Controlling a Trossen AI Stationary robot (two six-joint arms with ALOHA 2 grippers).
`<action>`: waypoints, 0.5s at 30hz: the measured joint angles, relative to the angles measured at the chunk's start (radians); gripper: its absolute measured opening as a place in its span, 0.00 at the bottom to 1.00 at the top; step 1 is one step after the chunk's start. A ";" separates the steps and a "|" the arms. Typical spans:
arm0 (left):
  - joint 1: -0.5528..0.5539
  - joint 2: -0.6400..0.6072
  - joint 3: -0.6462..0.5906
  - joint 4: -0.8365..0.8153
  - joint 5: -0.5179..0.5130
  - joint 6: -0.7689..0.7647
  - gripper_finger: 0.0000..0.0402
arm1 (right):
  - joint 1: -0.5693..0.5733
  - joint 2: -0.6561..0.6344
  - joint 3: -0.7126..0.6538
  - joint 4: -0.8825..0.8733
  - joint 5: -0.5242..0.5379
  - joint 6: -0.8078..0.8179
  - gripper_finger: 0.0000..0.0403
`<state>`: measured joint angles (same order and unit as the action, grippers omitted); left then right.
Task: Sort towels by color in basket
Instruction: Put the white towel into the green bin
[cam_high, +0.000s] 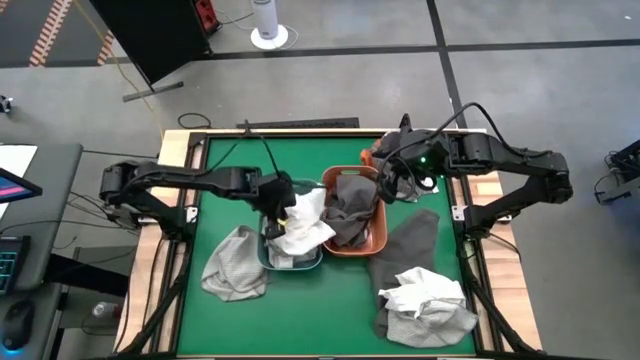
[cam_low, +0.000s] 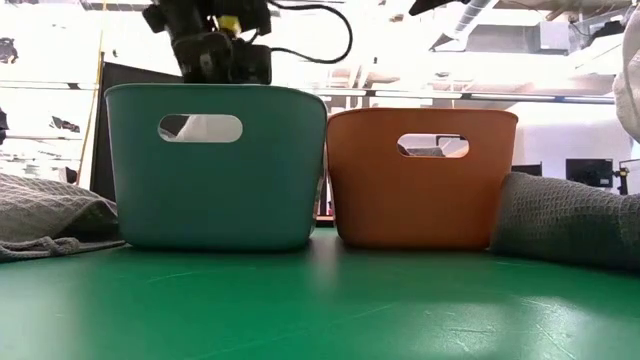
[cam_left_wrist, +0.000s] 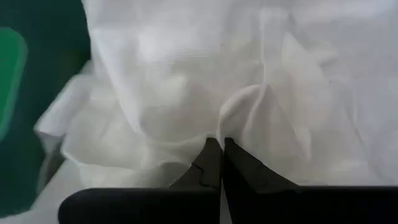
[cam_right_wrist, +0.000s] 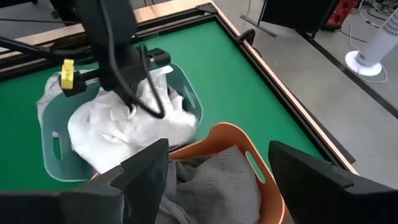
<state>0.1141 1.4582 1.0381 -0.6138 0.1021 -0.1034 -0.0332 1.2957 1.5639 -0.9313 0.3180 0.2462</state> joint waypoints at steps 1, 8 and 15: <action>-0.006 0.000 -0.010 0.011 -0.002 0.005 0.00 | -0.001 0.000 0.000 0.000 0.000 0.000 0.76; -0.050 0.000 -0.045 0.050 -0.020 0.003 0.07 | -0.009 0.000 0.000 0.000 0.001 -0.012 0.76; -0.076 0.000 -0.016 -0.006 -0.019 -0.032 0.31 | -0.009 0.000 0.000 -0.002 0.000 -0.012 0.76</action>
<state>0.0383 1.4582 1.0216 -0.6197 0.0830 -0.1354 -0.0418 1.2961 1.5639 -0.9328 0.3183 0.2344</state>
